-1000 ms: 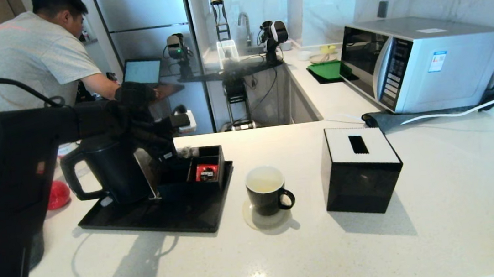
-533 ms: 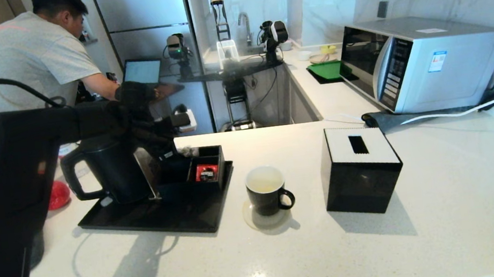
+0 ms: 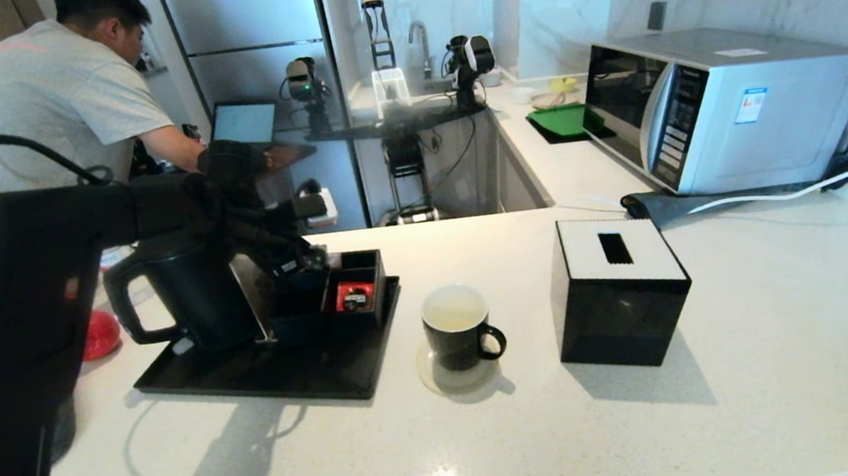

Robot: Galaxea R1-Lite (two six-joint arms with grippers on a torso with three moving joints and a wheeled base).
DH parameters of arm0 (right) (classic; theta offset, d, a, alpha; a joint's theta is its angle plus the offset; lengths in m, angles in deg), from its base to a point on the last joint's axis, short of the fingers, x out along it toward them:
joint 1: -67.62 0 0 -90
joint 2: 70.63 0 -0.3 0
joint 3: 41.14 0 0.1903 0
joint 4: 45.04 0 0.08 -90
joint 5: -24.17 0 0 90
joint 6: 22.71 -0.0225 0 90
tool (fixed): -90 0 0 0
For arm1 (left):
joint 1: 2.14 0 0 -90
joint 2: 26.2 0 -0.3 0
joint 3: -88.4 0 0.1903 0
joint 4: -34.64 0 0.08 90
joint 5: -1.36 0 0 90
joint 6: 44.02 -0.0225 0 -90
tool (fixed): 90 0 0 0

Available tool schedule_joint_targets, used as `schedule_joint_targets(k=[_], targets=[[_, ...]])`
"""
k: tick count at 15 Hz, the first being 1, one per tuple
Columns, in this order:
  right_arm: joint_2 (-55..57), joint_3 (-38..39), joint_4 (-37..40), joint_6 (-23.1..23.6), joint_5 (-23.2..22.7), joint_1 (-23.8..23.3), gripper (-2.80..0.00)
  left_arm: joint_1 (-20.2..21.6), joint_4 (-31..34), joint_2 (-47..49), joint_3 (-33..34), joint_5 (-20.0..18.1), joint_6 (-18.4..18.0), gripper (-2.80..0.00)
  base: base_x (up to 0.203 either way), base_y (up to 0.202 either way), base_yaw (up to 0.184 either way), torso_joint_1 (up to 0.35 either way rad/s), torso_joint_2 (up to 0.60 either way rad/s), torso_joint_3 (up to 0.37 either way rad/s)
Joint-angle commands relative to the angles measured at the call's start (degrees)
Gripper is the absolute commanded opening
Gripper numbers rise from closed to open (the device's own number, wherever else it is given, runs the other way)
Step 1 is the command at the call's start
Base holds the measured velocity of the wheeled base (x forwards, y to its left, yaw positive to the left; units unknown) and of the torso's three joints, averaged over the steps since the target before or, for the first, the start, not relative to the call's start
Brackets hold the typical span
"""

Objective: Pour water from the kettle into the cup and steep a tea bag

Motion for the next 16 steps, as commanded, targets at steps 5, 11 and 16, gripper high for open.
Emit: schedule_joint_targets(k=[5,11,16], targets=[[0.07,0.0,-0.02,0.01,0.02,0.02,-2.8,0.19,0.4,-1.58,0.04,-0.01,-0.34,-2.8,0.0,0.0,0.0,0.0,0.0,0.0],[0.07,0.0,-0.02,0.01,0.02,0.02,-2.8,0.01,0.4,-5.01,0.51,-0.27,0.22,-2.8,0.0,0.0,0.0,0.0,0.0,0.0],[0.07,0.0,-0.02,0.01,0.02,0.02,-2.8,-0.28,0.85,-8.71,1.12,-0.82,1.43,-2.8,0.0,0.0,0.0,0.0,0.0,0.0]])
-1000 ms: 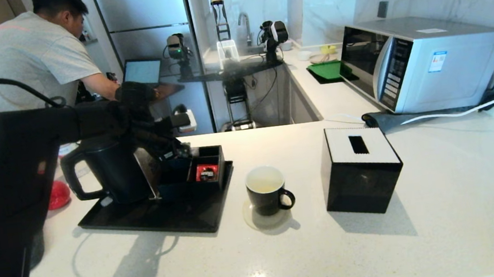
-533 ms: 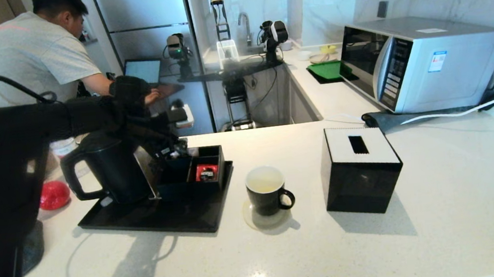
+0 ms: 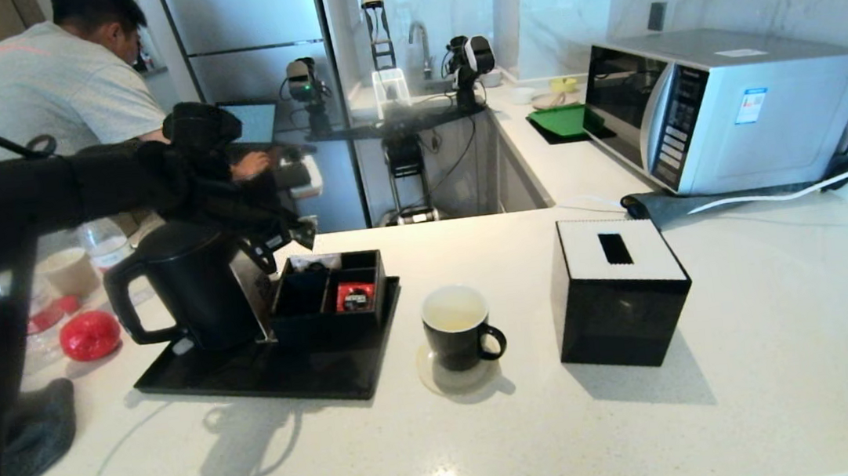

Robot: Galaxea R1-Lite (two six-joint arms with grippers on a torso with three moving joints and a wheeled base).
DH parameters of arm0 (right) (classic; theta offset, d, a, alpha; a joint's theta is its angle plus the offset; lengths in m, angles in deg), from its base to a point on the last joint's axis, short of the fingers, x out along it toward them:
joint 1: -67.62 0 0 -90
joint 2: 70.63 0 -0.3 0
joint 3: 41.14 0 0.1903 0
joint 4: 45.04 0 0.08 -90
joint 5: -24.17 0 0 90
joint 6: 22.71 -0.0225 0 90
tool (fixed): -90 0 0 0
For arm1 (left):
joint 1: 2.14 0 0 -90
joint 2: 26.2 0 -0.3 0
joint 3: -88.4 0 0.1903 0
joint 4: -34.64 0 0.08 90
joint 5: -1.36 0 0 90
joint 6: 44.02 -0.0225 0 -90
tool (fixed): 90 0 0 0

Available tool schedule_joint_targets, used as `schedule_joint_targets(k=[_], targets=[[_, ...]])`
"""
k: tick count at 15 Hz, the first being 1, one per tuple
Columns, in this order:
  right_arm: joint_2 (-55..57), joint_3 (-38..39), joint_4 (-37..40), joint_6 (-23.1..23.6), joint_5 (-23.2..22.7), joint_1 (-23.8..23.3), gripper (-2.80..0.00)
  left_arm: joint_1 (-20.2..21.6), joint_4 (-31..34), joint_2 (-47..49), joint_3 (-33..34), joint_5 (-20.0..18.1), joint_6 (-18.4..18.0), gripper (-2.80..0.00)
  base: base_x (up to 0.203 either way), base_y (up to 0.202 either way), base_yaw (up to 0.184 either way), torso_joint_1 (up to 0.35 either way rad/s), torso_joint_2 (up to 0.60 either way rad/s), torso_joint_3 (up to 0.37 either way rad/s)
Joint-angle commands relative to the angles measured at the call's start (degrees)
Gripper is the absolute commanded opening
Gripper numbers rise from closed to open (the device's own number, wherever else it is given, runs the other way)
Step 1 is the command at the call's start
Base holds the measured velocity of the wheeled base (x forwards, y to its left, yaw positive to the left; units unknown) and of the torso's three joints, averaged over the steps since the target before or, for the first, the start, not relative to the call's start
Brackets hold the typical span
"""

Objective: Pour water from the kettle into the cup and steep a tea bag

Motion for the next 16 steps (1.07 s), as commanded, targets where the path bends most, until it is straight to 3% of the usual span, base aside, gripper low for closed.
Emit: schedule_joint_targets(k=[1,5,9,16], targets=[[0.07,0.02,0.0,0.01,0.0,0.02,-2.8,-0.59,0.36,-2.72,0.6,-0.16,0.72,-2.8,0.0,0.0,0.0,0.0,0.0,0.0],[0.07,0.02,0.0,0.01,0.0,0.02,-2.8,-1.45,0.37,-6.91,2.82,-0.17,1.57,-2.8,0.0,0.0,0.0,0.0,0.0,0.0],[0.07,0.02,0.0,0.01,0.0,0.02,-2.8,-2.11,-0.92,-10.25,6.21,-3.27,4.03,-2.8,0.0,0.0,0.0,0.0,0.0,0.0],[0.07,0.02,0.0,0.01,0.0,0.02,-2.8,-3.12,-3.13,-17.98,11.62,-3.63,9.6,-2.8,0.0,0.0,0.0,0.0,0.0,0.0]])
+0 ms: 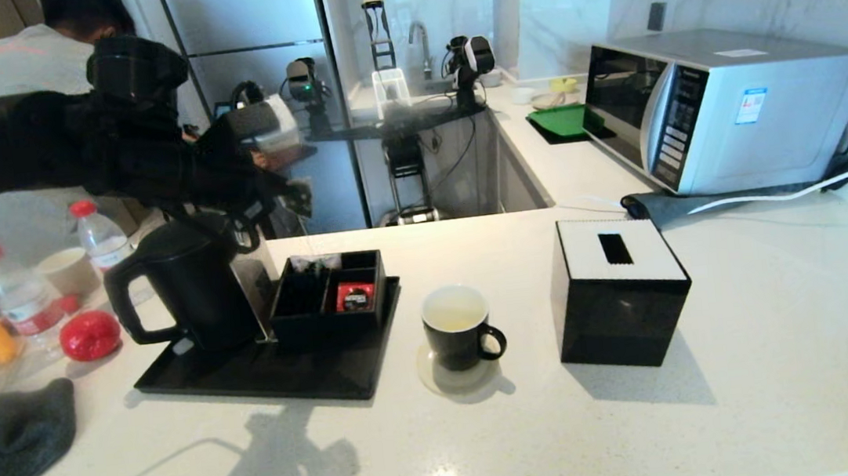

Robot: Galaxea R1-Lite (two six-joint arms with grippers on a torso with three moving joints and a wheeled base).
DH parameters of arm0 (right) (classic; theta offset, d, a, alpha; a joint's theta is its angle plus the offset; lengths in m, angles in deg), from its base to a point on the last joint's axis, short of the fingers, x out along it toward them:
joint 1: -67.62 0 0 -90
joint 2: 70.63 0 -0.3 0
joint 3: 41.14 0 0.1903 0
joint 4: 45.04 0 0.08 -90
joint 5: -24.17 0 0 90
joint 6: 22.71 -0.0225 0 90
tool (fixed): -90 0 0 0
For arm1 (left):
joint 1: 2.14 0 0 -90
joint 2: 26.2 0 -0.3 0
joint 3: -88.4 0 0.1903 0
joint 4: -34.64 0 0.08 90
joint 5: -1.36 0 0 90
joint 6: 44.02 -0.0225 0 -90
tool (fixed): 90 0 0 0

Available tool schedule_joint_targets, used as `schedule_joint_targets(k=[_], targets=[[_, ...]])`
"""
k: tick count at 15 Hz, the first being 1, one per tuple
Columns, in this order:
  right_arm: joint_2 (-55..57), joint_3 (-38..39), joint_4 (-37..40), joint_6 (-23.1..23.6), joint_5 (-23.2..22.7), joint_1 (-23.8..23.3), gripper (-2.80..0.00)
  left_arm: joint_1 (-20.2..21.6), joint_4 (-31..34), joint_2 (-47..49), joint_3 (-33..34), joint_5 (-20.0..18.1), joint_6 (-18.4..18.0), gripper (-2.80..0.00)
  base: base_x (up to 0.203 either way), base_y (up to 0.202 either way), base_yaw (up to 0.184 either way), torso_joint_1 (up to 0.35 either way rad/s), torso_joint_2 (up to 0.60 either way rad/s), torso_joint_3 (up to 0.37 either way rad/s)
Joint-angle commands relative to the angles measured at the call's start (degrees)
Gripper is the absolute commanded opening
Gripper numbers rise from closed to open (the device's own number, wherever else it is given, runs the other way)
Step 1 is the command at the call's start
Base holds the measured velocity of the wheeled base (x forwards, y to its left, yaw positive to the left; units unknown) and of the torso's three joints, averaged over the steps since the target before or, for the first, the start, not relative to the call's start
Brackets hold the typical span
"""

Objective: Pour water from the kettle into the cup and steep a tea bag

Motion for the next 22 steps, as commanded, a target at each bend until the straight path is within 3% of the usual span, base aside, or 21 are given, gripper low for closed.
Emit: schedule_joint_targets(k=[1,6,11,14,16,22], targets=[[0.07,0.0,0.0,0.02,0.01,0.02,-2.8,-0.56,0.02,-3.47,1.05,-0.14,2.21,-2.8,0.0,0.0,0.0,0.0,0.0,0.0],[0.07,0.0,0.0,0.02,0.01,0.02,-2.8,-2.56,-0.43,-8.85,5.29,-0.15,12.08,-2.8,0.0,0.0,0.0,0.0,0.0,0.0],[0.07,0.0,0.0,0.02,0.01,0.02,-2.8,-5.39,-11.89,-12.16,13.42,0.62,23.87,-2.8,0.0,0.0,0.0,0.0,0.0,0.0],[0.07,0.0,0.0,0.02,0.01,0.02,-2.8,-7.85,-13.0,-14.32,15.69,2.86,30.13,-2.8,0.0,0.0,0.0,0.0,0.0,0.0],[0.07,0.0,0.0,0.02,0.01,0.02,-2.8,-9.79,-13.07,-15.19,16.57,5.33,32.16,-2.8,0.0,0.0,0.0,0.0,0.0,0.0],[0.07,0.0,0.0,0.02,0.01,0.02,-2.8,-11.33,-13.07,-19.01,20.9,5.65,33.92,-2.8,0.0,0.0,0.0,0.0,0.0,0.0]])
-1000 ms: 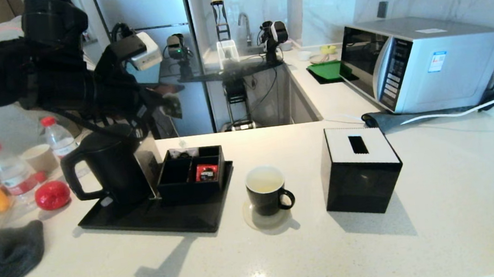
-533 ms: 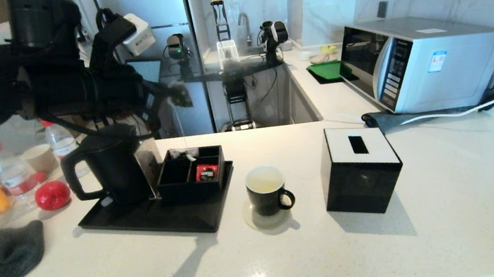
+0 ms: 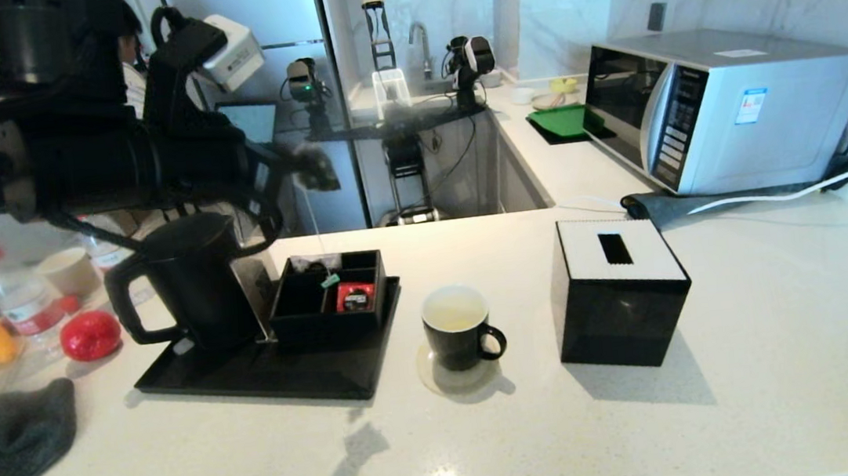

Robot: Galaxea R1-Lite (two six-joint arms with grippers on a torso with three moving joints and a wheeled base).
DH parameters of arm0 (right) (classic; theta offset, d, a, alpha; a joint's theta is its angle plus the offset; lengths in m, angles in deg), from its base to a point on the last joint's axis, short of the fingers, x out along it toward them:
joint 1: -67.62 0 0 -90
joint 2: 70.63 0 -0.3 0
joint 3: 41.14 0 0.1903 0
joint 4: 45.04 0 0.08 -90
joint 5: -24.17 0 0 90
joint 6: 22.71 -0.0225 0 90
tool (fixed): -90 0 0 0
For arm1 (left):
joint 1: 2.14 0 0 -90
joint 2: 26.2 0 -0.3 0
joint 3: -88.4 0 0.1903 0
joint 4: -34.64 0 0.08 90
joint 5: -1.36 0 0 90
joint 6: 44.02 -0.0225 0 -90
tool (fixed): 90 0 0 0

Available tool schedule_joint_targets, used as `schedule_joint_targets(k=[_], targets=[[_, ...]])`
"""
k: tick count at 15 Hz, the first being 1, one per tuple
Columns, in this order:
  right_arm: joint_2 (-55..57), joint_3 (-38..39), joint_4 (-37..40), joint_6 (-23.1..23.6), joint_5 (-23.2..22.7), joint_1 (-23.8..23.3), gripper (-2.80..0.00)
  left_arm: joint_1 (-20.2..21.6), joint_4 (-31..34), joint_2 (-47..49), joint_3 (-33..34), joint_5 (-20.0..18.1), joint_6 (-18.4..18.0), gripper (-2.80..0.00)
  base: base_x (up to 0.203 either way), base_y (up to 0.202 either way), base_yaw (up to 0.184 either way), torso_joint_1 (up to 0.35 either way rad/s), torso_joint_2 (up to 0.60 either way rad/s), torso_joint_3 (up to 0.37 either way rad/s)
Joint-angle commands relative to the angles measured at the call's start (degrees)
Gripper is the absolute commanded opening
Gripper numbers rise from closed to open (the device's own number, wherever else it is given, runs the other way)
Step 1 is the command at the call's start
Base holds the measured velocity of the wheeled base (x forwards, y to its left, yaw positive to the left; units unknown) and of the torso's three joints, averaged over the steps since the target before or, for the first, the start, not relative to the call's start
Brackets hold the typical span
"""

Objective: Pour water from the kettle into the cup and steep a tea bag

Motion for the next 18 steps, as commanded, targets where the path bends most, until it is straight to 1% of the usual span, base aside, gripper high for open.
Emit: schedule_joint_targets(k=[1,4,7,10,11,13,16,18], targets=[[0.07,0.0,0.0,0.03,0.0,0.02,-2.8,-0.99,0.01,-2.71,2.97,-0.06,-0.14,-2.8,0.0,0.0,0.0,0.0,0.0,0.0],[0.07,-0.06,0.0,0.03,0.0,0.02,-2.8,-2.48,0.01,-3.79,3.97,0.3,-0.13,-2.8,0.0,0.0,0.0,0.0,0.0,0.0],[0.07,0.0,0.21,3.21,-0.61,0.02,-2.8,-3.6,0.01,-4.11,4.04,2.0,-0.11,-2.8,0.0,0.0,0.0,0.0,0.0,0.0],[0.07,-0.2,-0.25,3.2,-0.71,0.02,-2.8,-4.21,0.01,-4.53,3.96,2.67,1.4,-2.8,0.0,0.0,0.0,0.0,0.0,0.0],[0.07,-1.51,-0.07,3.19,-1.38,0.02,-2.8,-4.39,0.02,-4.73,4.05,2.67,1.52,-2.8,0.0,0.0,0.0,0.0,0.0,0.0],[1.45,-6.42,1.44,3.0,-4.24,0.02,-2.8,-4.82,0.01,-4.9,4.01,2.67,1.54,-2.8,0.0,0.0,0.0,0.0,0.0,0.0],[12.68,-12.46,-0.27,3.14,-7.29,0.83,-2.8,-6.05,0.01,-5.25,3.96,2.75,1.63,-2.8,0.0,0.0,0.0,0.0,0.0,0.0],[24.12,-15.5,-6.49,3.46,-8.67,3.0,-2.8,-6.69,0.01,-5.26,3.96,2.76,1.54,-2.8,0.0,0.0,0.0,0.0,0.0,0.0]])
